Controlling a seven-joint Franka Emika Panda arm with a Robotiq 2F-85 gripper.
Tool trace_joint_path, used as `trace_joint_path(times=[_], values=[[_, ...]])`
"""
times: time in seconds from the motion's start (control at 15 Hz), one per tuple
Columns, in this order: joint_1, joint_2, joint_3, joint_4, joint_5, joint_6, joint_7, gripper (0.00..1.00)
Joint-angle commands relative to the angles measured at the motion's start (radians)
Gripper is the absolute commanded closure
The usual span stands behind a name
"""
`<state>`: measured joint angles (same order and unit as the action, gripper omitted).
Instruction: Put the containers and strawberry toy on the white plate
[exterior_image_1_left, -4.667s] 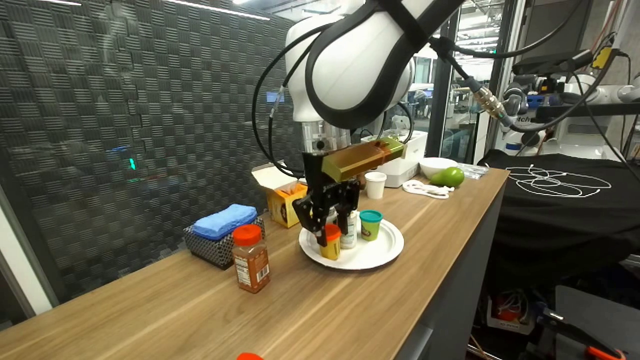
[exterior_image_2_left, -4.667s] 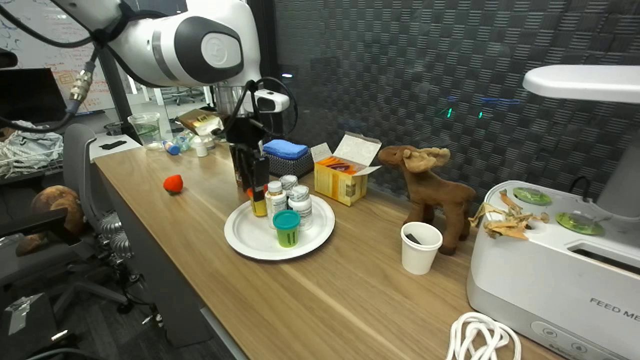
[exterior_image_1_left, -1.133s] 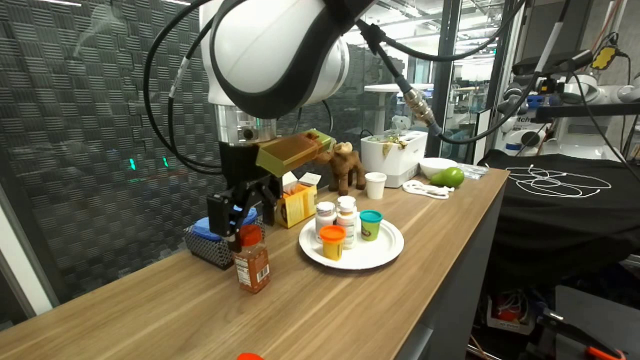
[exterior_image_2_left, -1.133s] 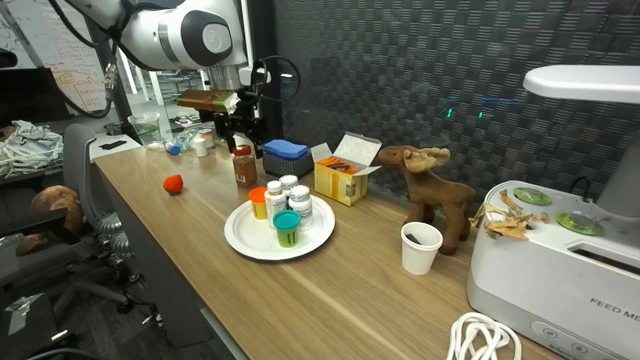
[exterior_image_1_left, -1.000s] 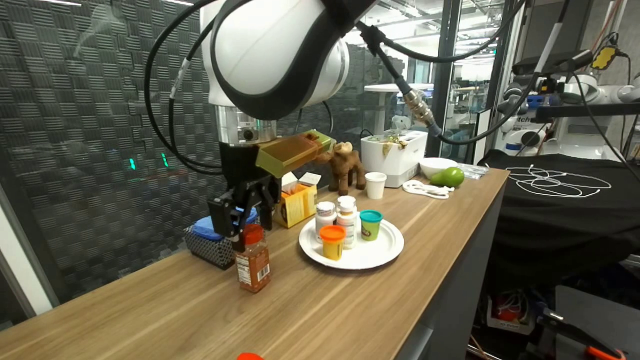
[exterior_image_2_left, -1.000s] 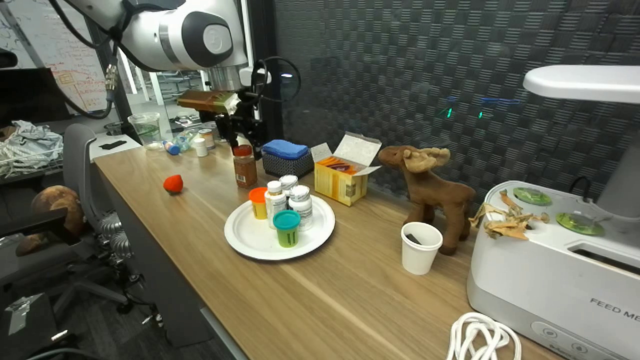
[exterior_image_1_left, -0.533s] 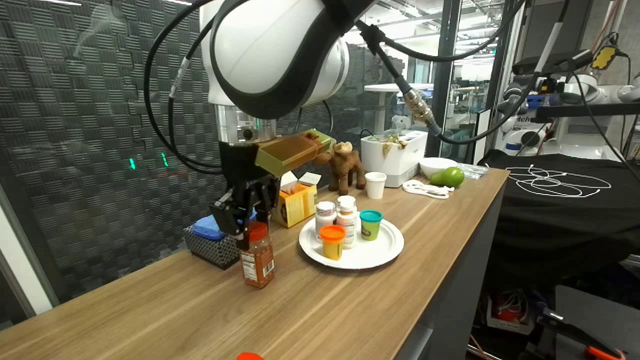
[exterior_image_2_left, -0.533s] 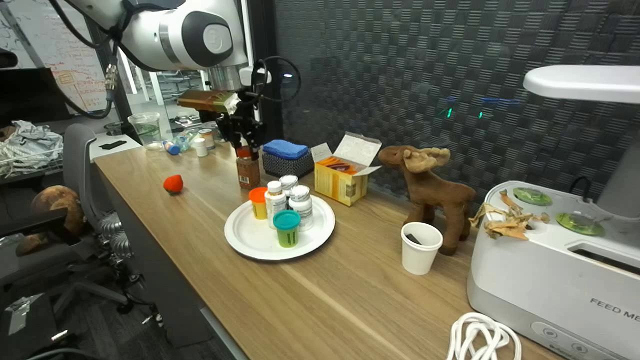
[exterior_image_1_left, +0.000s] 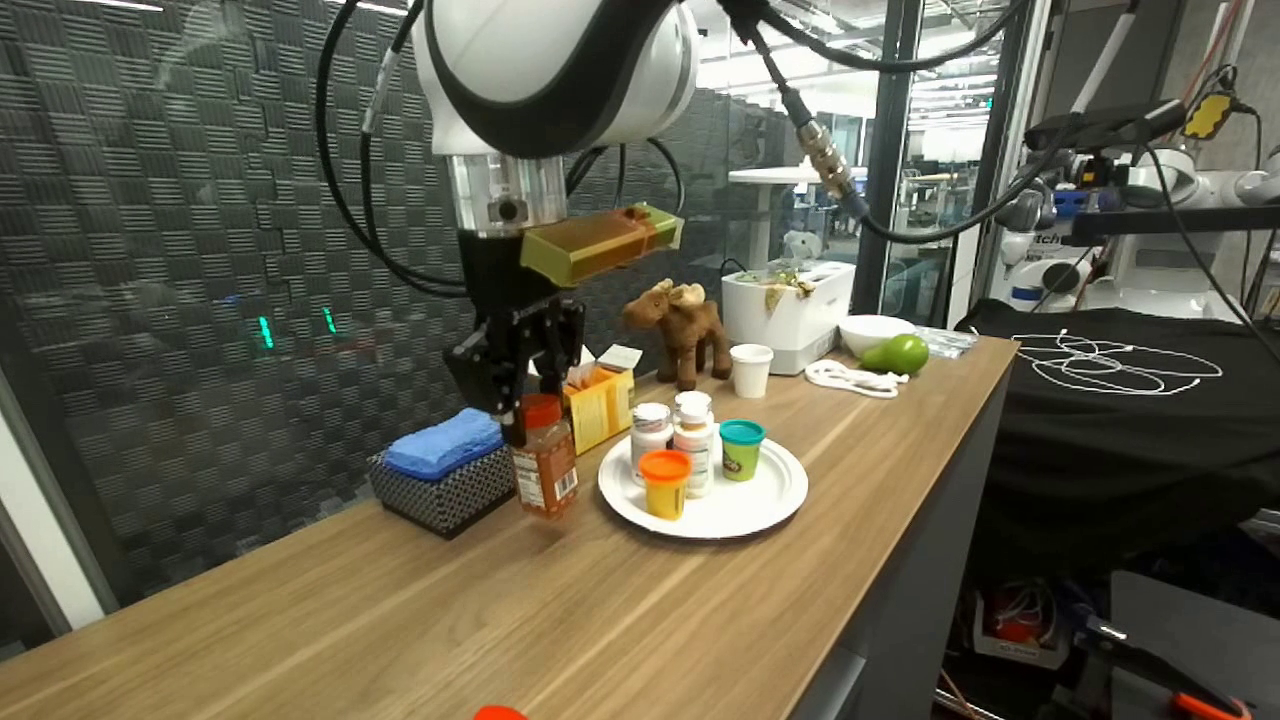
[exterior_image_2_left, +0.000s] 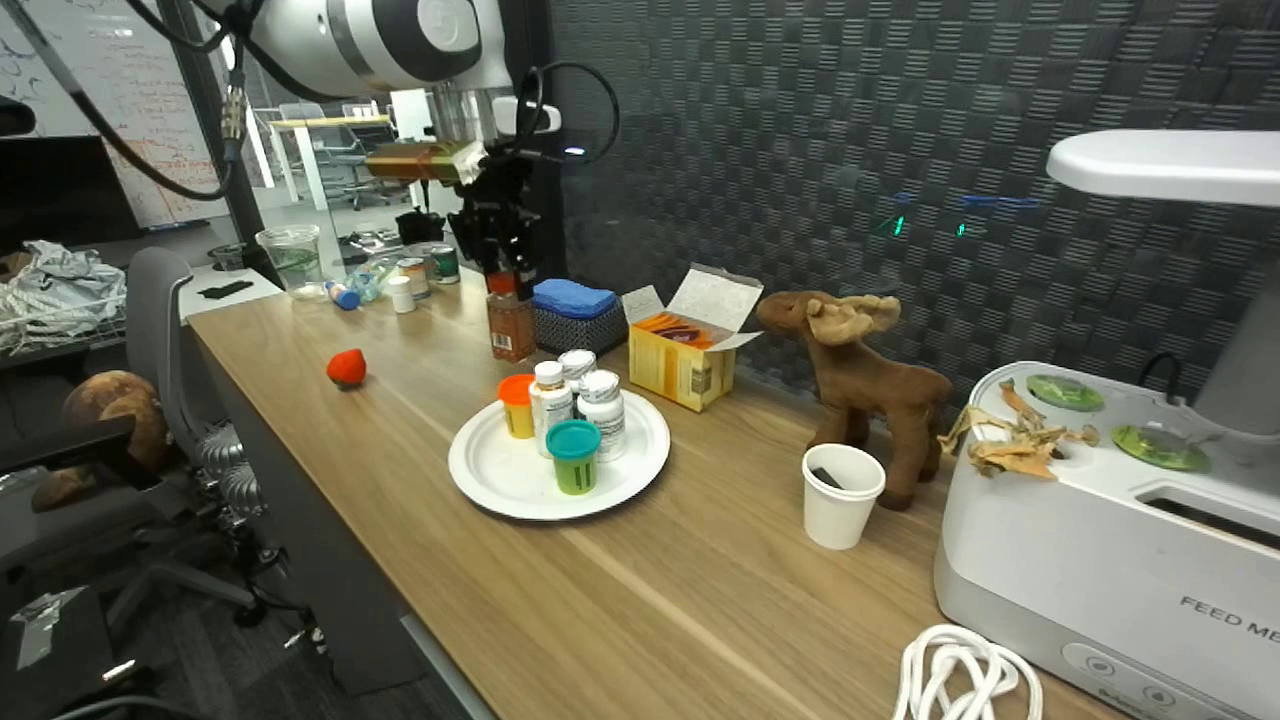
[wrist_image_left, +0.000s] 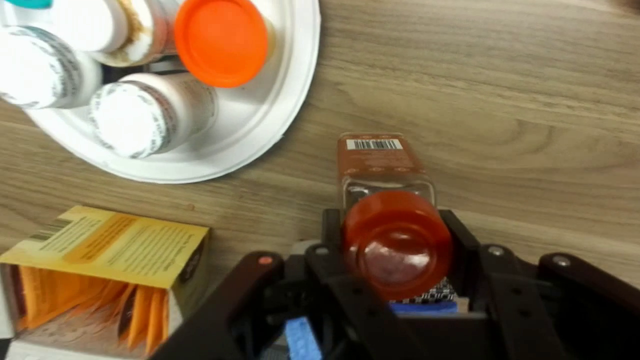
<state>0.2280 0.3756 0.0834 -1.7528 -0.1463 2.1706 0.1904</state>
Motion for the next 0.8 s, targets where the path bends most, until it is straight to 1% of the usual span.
trace_joint_path(times=[0.0,0.13,0.33,0.6,0.73], values=[[-0.002,-0.083,-0.024,0.026,-0.038,-0.075,0.046,0.76],[-0.014,-0.132,-0.035,0.018,-0.046,-0.097,0.058,0.76],[-0.040,-0.207,-0.046,-0.024,-0.055,-0.122,0.072,0.76],[-0.077,-0.307,-0.052,-0.117,-0.061,-0.094,0.114,0.76],[-0.098,-0.367,-0.054,-0.184,-0.061,-0.081,0.140,0.76]])
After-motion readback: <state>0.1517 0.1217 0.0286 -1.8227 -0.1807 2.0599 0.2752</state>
